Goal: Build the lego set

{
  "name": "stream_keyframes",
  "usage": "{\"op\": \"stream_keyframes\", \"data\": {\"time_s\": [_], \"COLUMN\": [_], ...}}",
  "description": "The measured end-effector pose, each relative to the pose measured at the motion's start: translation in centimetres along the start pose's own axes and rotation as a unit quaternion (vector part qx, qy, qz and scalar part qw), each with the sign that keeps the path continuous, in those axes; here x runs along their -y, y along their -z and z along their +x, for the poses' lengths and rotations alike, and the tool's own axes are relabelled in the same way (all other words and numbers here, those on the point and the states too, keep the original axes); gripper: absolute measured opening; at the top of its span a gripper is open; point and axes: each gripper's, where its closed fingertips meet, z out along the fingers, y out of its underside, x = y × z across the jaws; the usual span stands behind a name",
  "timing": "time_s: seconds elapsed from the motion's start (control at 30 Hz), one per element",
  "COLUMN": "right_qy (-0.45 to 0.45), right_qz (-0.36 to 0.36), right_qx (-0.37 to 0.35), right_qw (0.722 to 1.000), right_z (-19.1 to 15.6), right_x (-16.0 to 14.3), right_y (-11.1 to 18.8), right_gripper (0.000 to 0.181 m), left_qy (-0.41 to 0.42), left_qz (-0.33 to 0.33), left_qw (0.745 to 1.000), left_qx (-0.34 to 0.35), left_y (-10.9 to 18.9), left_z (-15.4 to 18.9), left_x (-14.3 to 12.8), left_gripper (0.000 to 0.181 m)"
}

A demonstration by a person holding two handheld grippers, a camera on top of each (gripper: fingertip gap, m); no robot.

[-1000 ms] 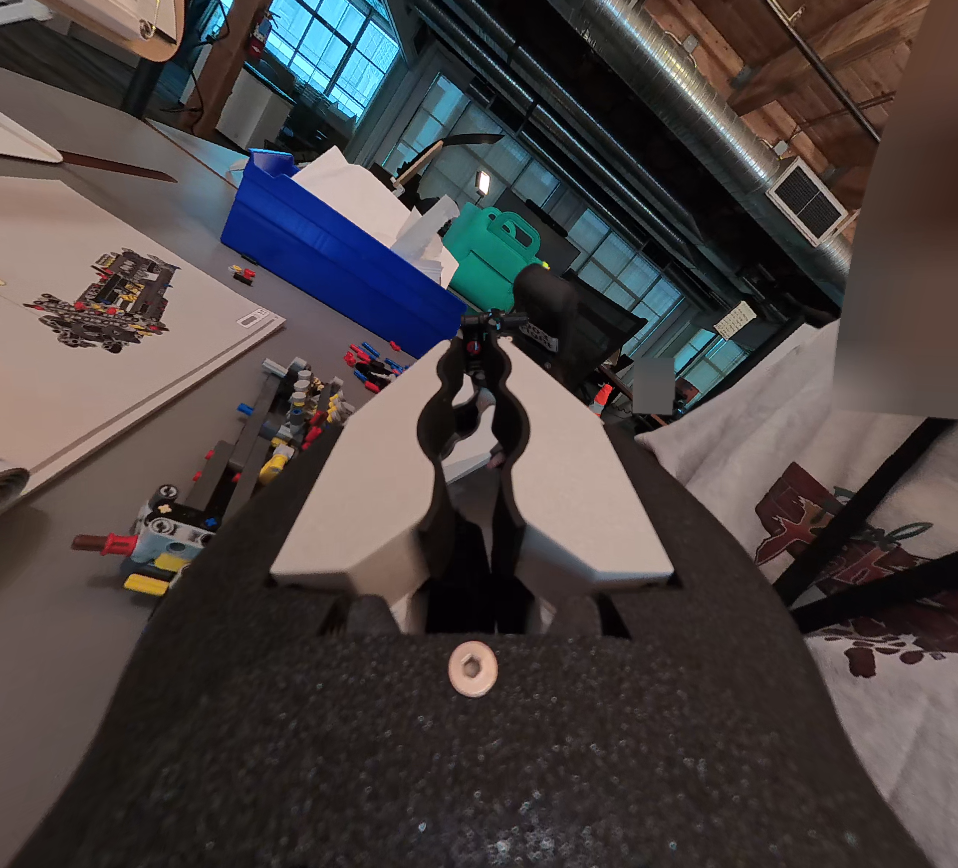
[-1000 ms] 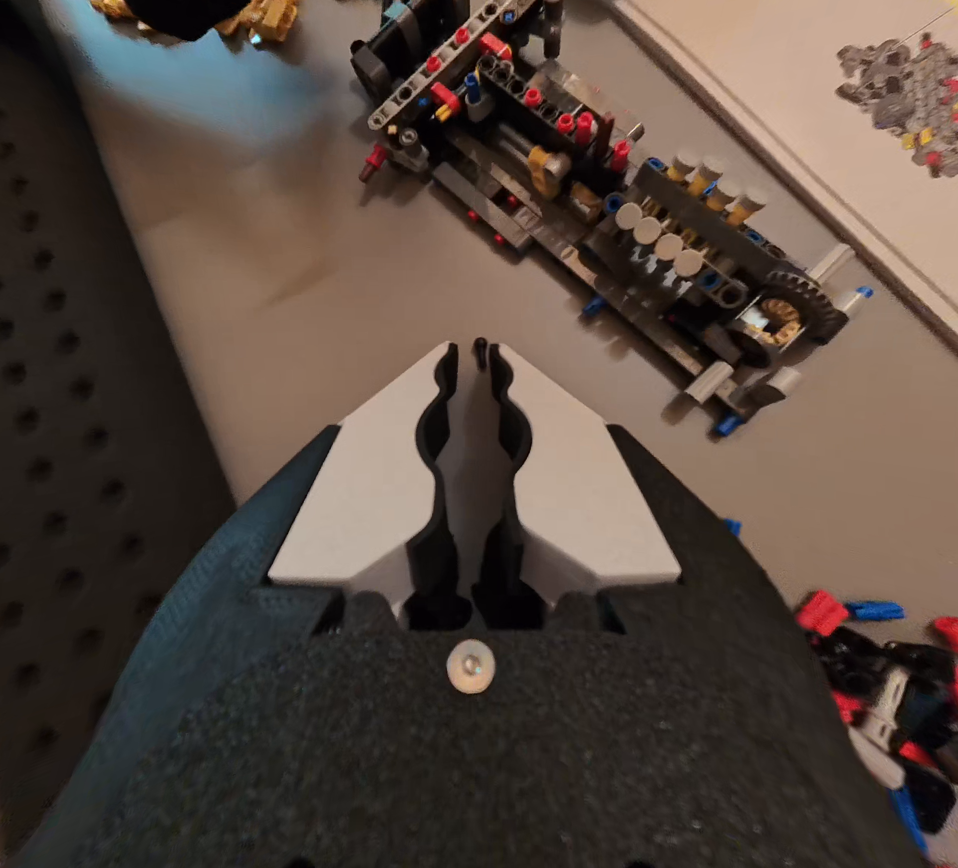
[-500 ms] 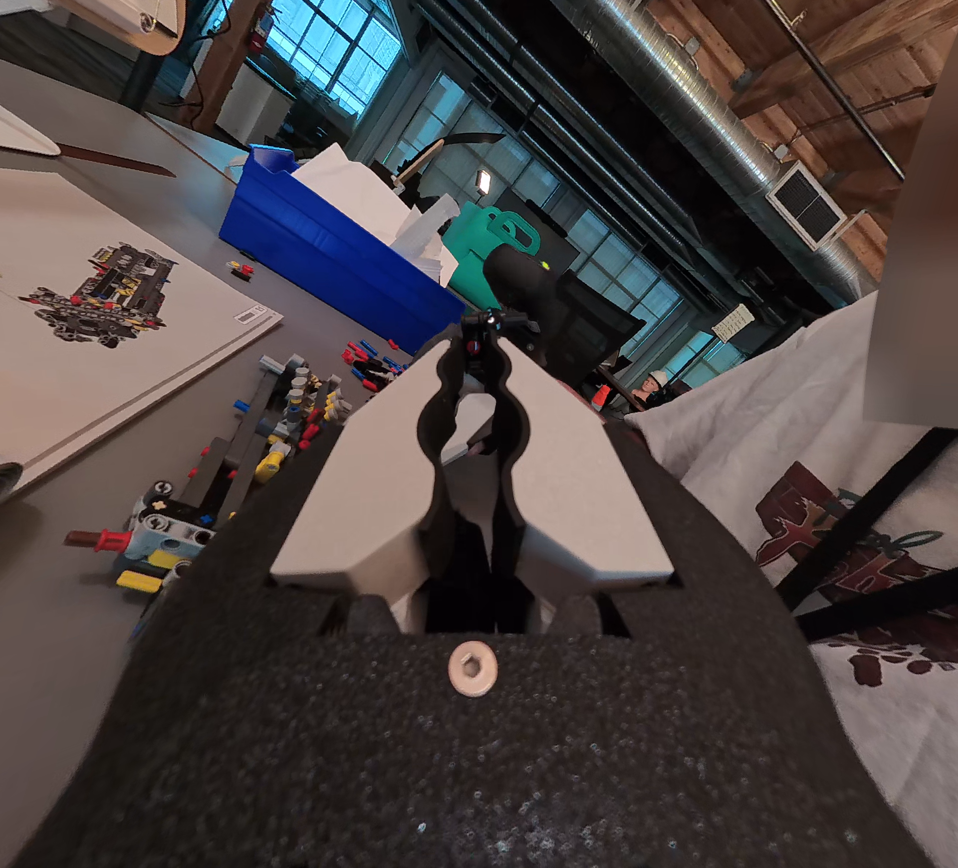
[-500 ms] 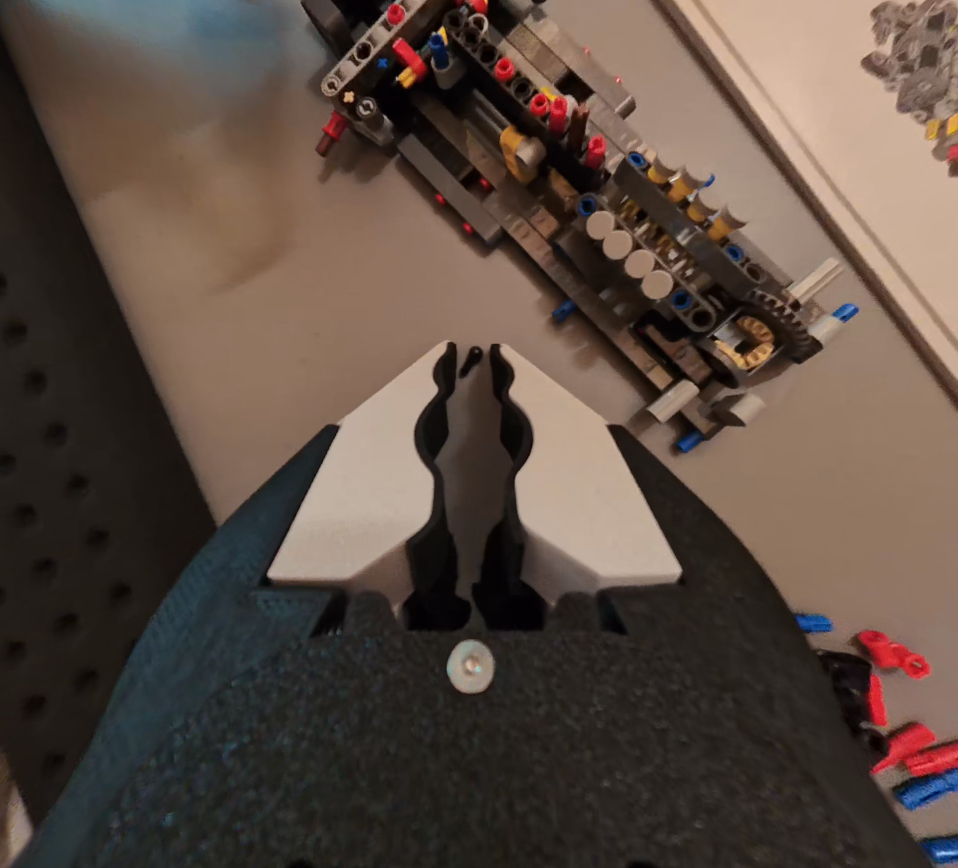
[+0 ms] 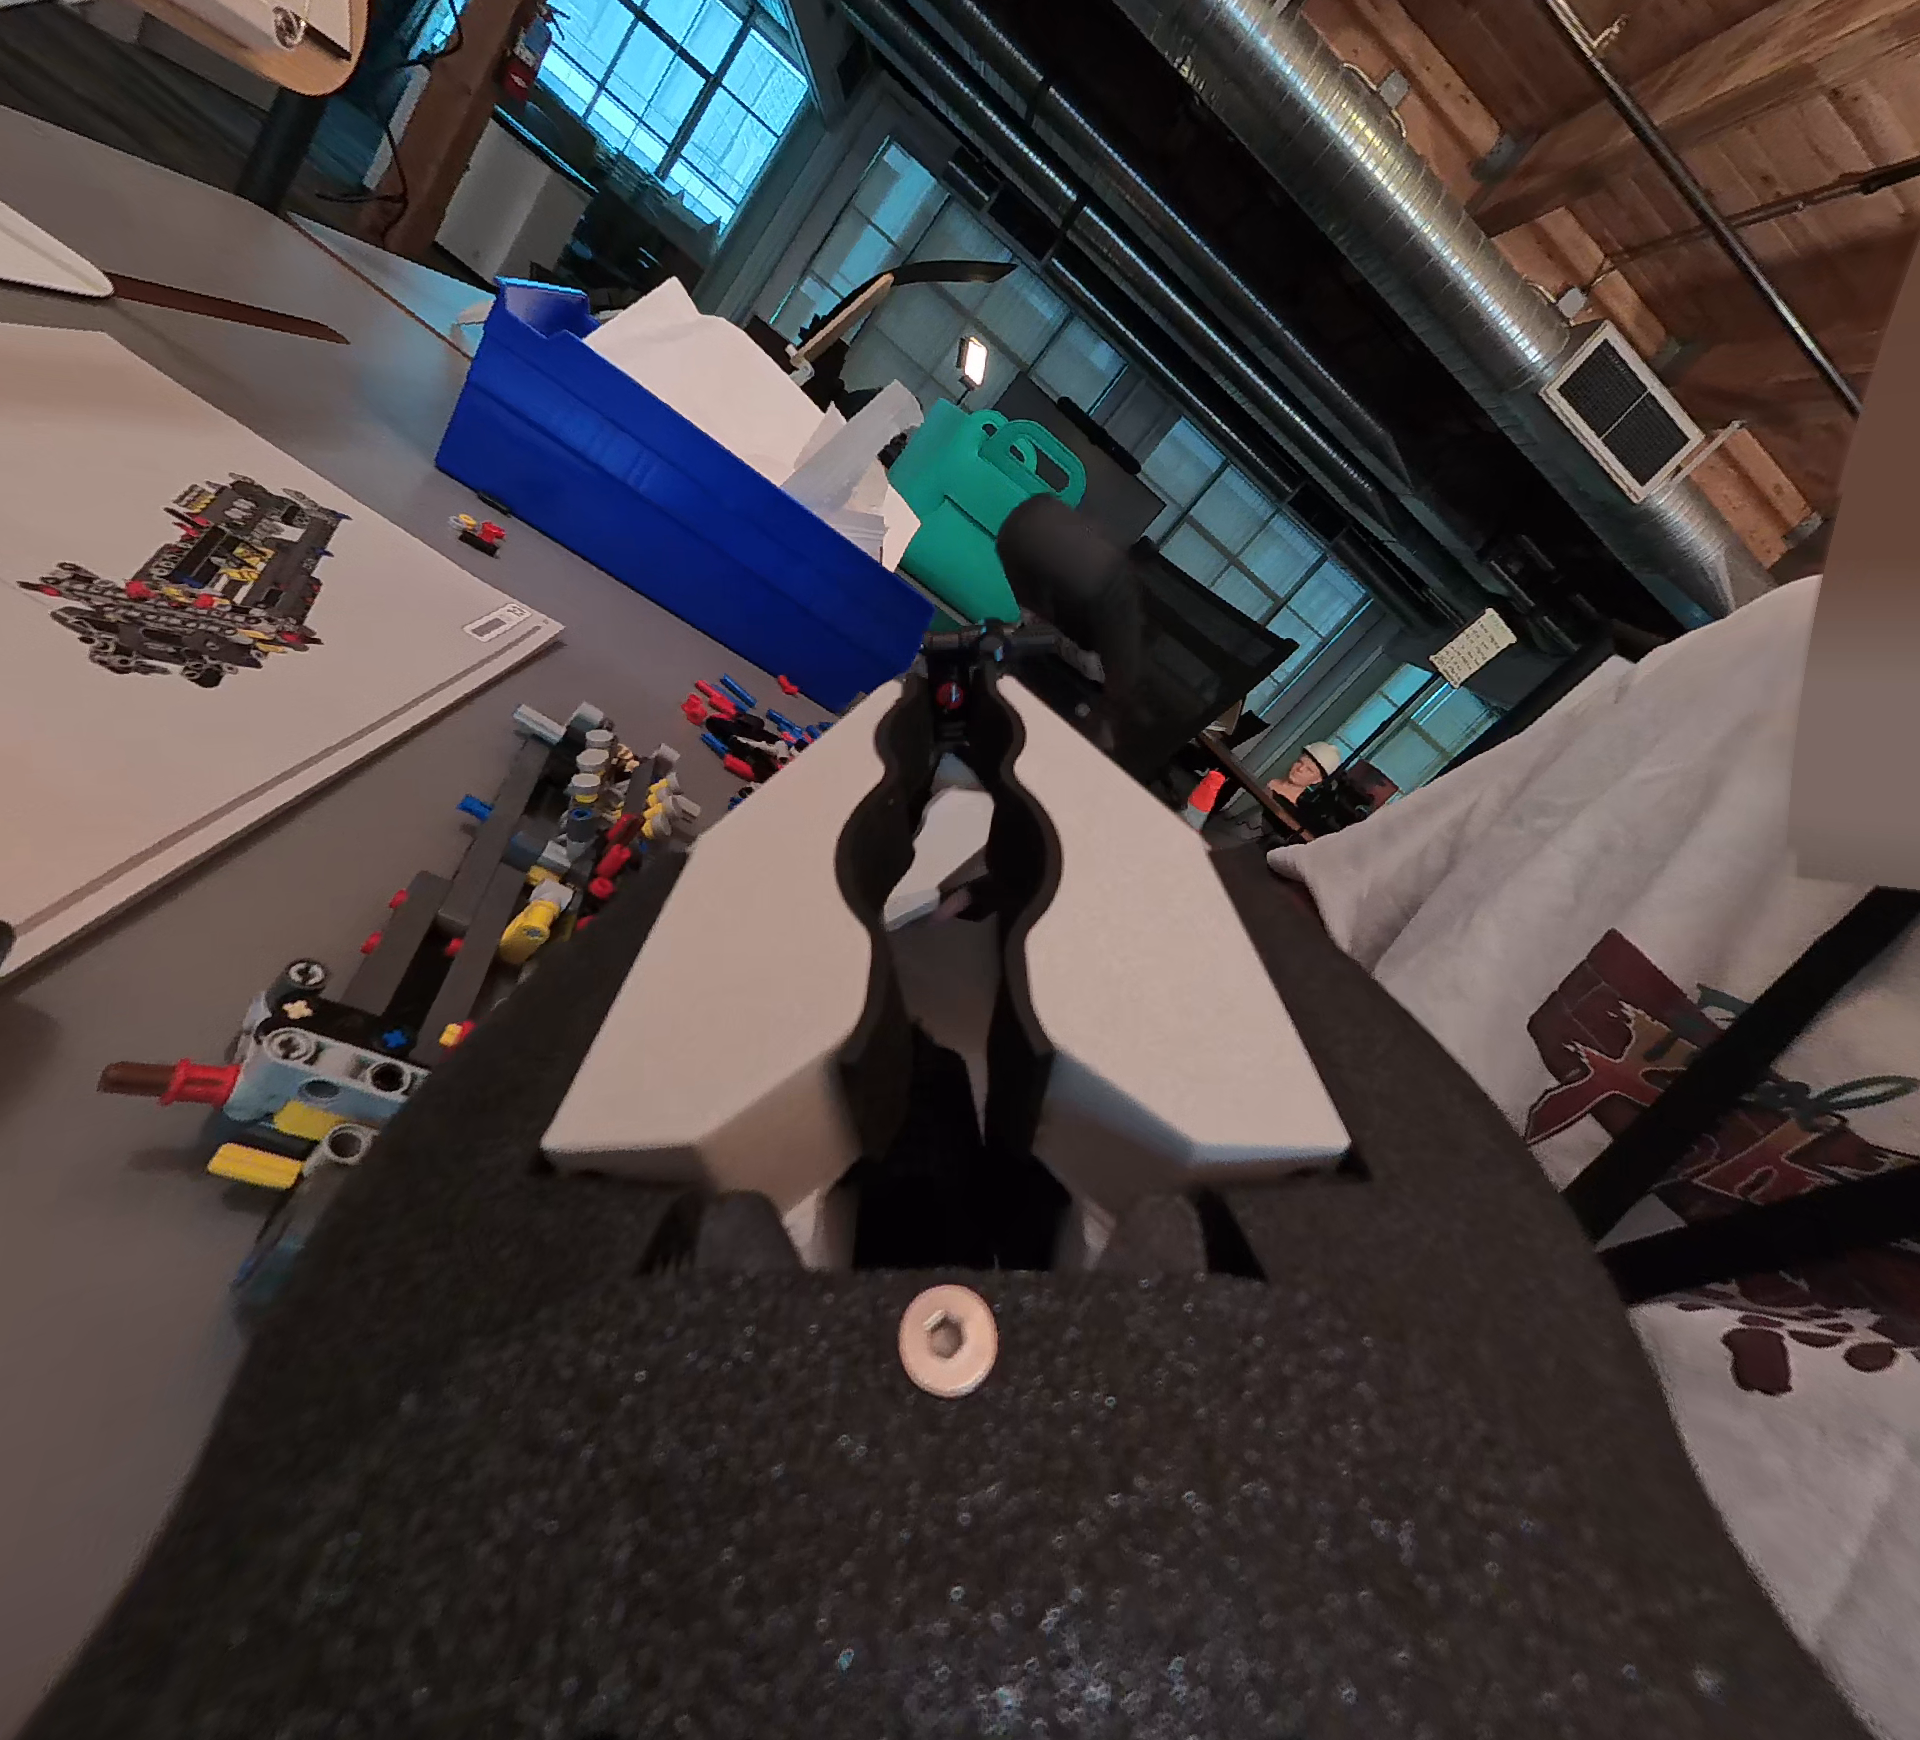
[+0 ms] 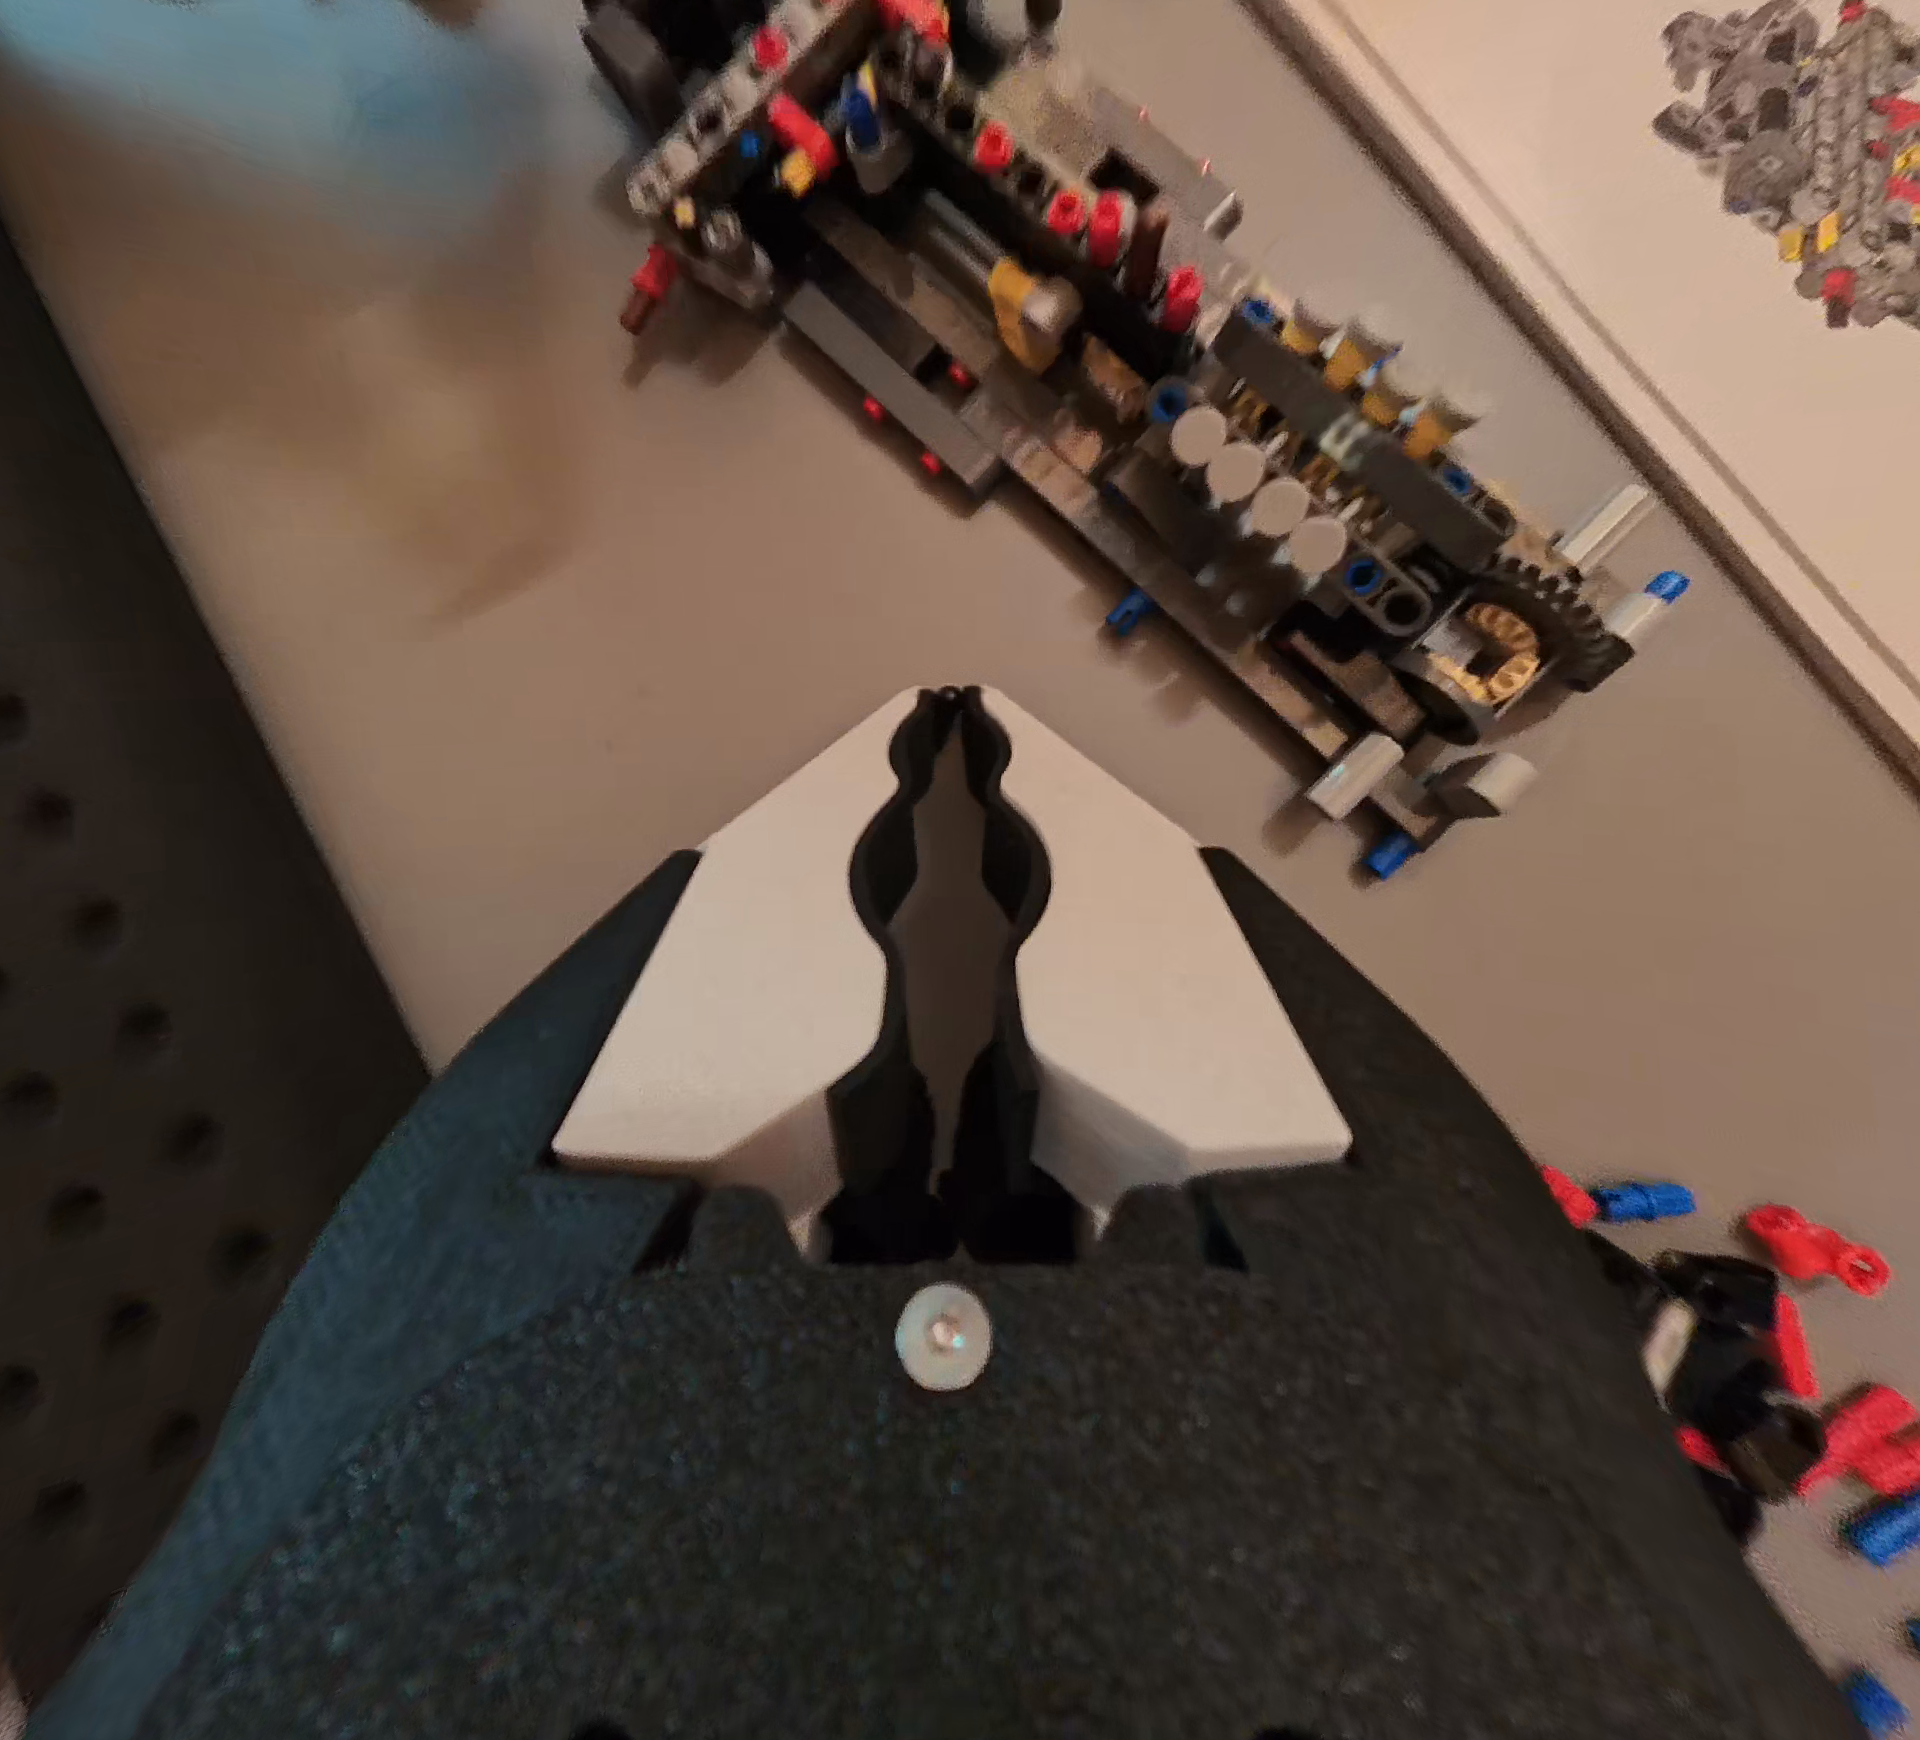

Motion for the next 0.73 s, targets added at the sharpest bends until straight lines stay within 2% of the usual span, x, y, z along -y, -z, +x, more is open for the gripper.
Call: {"op": "stream_keyframes", "data": {"time_s": [0.03,0.1,0.17,0.23,0.3,0.4,0.5,0.6,0.73], "right_qy": [-0.016,-0.069,-0.133,-0.163,-0.152,-0.083,-0.024,-0.008,0.006], "right_qz": [0.037,0.163,0.320,0.401,0.442,0.473,0.506,0.524,0.561], "right_qx": [0.012,0.068,0.171,0.257,0.259,0.204,0.156,0.146,0.128], "right_qw": [0.999,0.982,0.922,0.864,0.845,0.853,0.848,0.839,0.818], "right_z": [-0.1,-0.7,-1.9,-3.1,-3.6,-4.2,-4.6,-5.0,-5.4], "right_x": [1.1,4.8,9.1,11.4,12.3,12.9,13.5,14.0,15.1], "right_y": [0.3,2.0,5.0,7.2,7.9,8.5,9.4,9.9,11.0], "right_gripper": [0.003,0.003,0.003,0.003,0.003,0.003,0.003,0.003,0.004], "left_qy": [-0.003,-0.012,-0.023,-0.028,-0.018,0.021,0.067,0.128,0.172], "left_qz": [-0.003,-0.010,-0.025,-0.034,-0.030,-0.021,-0.003,0.045,0.096], "left_qw": [1.000,1.000,0.999,0.999,0.999,0.999,0.995,0.980,0.963], "left_qx": [0.004,0.016,0.027,0.025,0.012,-0.020,-0.069,-0.143,-0.182], "left_y": [-0.1,-0.2,-0.5,-0.7,-0.9,-1.0,-1.1,-0.8,-0.6], "left_z": [-0.1,-0.4,-0.7,-0.5,-0.1,0.7,1.8,3.5,4.1], "left_x": [-0.1,-0.5,-1.1,-1.5,-1.6,-1.6,-1.3,-0.1,1.0], "left_gripper": [0.006,0.005,0.005,0.006,0.006,0.006,0.005,0.005,0.005]}}
